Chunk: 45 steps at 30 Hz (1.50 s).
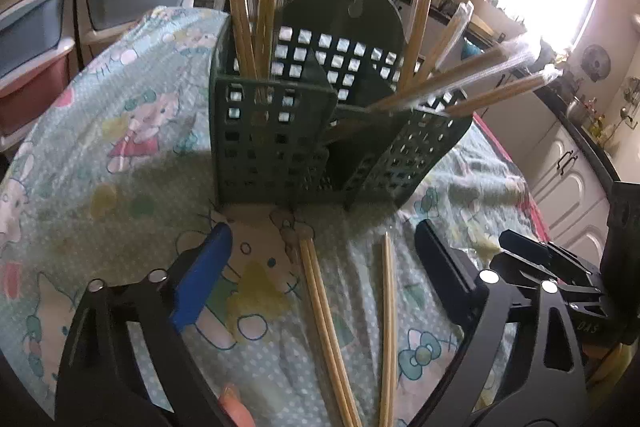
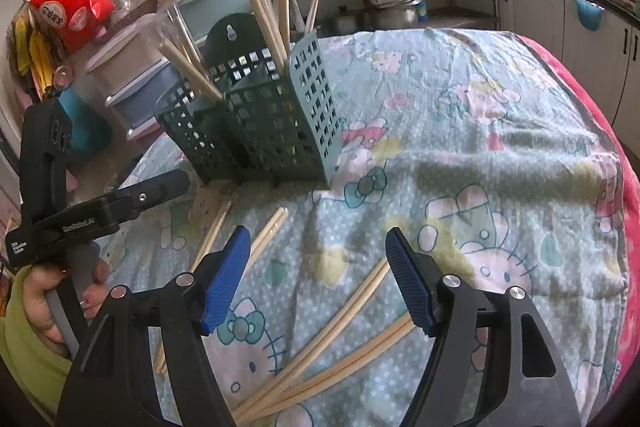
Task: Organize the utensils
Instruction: 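Lower the left gripper onto a chopstick and close while the right gripper grasps another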
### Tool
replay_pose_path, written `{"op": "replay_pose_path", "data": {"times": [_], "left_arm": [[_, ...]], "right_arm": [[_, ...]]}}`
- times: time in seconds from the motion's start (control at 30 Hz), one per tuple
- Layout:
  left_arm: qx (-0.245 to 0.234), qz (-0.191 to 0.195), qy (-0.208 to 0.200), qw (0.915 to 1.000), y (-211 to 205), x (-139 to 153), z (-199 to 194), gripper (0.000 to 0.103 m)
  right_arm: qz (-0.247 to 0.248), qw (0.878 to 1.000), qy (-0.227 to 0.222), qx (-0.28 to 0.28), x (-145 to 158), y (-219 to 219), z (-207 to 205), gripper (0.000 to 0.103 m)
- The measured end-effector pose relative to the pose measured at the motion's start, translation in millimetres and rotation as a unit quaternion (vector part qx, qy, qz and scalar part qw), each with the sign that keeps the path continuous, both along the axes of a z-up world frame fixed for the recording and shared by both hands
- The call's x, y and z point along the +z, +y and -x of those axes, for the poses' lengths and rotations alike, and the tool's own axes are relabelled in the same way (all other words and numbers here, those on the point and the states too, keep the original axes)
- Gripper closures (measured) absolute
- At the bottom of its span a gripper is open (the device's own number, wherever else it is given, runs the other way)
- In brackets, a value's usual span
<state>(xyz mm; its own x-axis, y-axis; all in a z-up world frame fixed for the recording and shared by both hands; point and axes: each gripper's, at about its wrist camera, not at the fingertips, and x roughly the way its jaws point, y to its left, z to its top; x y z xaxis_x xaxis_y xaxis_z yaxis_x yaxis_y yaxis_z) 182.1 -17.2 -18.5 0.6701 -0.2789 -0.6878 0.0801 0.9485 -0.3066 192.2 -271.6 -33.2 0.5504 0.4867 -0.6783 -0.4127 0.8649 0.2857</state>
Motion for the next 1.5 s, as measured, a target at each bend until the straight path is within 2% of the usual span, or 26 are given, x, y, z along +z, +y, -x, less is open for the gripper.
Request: {"op": "replay_pose_path", "data": {"times": [0.17,0.27,0.5,0.67,0.8,0.93,0.97,1.1,1.17,1.33,1.5], "left_arm": [[-0.013,0.010,0.031,0.9994,-3,-14,-6,0.045],[-0.018,0.018,0.051,0.9984,-2,-23,-12,0.057],[-0.021,0.020,0.085,0.9960,-6,-41,-22,0.058],[-0.016,0.020,0.089,0.9957,-1,-45,-28,0.061],[-0.016,0.009,0.087,0.9960,-2,-46,-31,0.063],[-0.009,-0.005,0.085,0.9964,-3,-48,-34,0.073],[-0.006,-0.011,0.084,0.9964,-3,-49,-35,0.078],[-0.002,-0.016,0.081,0.9966,0,-50,-39,0.086],[0.000,-0.017,0.081,0.9966,1,-50,-39,0.088],[0.001,-0.012,0.081,0.9967,8,-49,-38,0.091],[0.003,0.005,0.081,0.9967,16,-45,-34,0.095]], "right_arm": [[0.008,1.000,0.012,0.003,-7,1,-1,0.036],[0.012,1.000,0.025,0.004,-13,1,-3,0.041],[0.023,0.997,0.066,-0.016,-29,-4,-15,0.051],[0.025,0.995,0.090,-0.030,-40,-8,-25,0.055],[0.038,0.995,0.090,-0.031,-43,-4,-29,0.057],[0.056,0.995,0.083,-0.028,-44,1,-31,0.060],[0.067,0.994,0.077,-0.028,-45,3,-31,0.063],[0.090,0.994,0.060,-0.035,-46,7,-27,0.074],[0.080,0.994,0.060,-0.038,-46,4,-27,0.084],[0.016,0.996,0.077,-0.035,-42,-8,-28,0.096],[-0.022,0.998,0.065,-0.017,-29,-10,-22,0.098]]}}
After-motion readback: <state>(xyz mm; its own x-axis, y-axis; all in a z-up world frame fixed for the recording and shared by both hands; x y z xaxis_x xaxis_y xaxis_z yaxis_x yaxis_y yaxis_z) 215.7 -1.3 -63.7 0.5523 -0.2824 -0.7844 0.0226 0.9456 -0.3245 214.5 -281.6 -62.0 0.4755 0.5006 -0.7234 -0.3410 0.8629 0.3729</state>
